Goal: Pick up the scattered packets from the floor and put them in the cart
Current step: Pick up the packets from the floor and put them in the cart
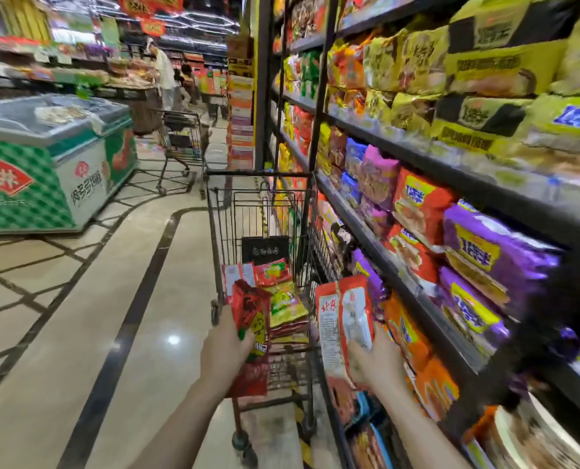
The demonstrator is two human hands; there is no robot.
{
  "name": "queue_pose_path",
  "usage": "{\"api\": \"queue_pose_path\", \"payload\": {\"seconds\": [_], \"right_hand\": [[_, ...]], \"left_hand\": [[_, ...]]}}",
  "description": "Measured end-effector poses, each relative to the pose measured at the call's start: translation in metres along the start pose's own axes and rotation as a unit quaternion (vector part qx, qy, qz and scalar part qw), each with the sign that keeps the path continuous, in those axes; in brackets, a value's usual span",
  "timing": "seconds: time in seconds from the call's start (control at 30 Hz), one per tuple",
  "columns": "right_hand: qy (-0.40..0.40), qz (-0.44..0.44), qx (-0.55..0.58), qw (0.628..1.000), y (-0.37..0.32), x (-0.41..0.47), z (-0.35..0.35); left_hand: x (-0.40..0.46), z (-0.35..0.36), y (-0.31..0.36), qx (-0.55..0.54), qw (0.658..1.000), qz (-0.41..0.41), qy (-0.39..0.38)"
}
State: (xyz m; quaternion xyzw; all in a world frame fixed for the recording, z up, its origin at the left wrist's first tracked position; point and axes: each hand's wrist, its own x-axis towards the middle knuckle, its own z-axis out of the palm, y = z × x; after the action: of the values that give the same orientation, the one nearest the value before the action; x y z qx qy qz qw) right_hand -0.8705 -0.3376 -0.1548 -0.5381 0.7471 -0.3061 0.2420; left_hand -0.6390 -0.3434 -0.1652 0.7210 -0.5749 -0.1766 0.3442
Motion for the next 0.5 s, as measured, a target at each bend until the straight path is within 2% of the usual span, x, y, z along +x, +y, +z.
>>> {"api": "queue_pose_path", "payload": {"seconds": [0.2,0.4,0.5], "right_hand": [[-0.060,0.009,-0.022,0.998,-0.013,0.149,0.051],[-0.122,0.023,-0.035,0.992,-0.044,0.263,0.101],[-0.148,0.036,0.003,0.988,-0.054,0.315,0.135]], "left_hand": [[0.123,0.058,-0.007,0.017,0.998,-0.053,0.010],[0.227,0.089,-0.016,0.028,0.991,-0.126,0.018],[0.280,0.108,-0.028,0.022,0.988,-0.154,0.011]]}}
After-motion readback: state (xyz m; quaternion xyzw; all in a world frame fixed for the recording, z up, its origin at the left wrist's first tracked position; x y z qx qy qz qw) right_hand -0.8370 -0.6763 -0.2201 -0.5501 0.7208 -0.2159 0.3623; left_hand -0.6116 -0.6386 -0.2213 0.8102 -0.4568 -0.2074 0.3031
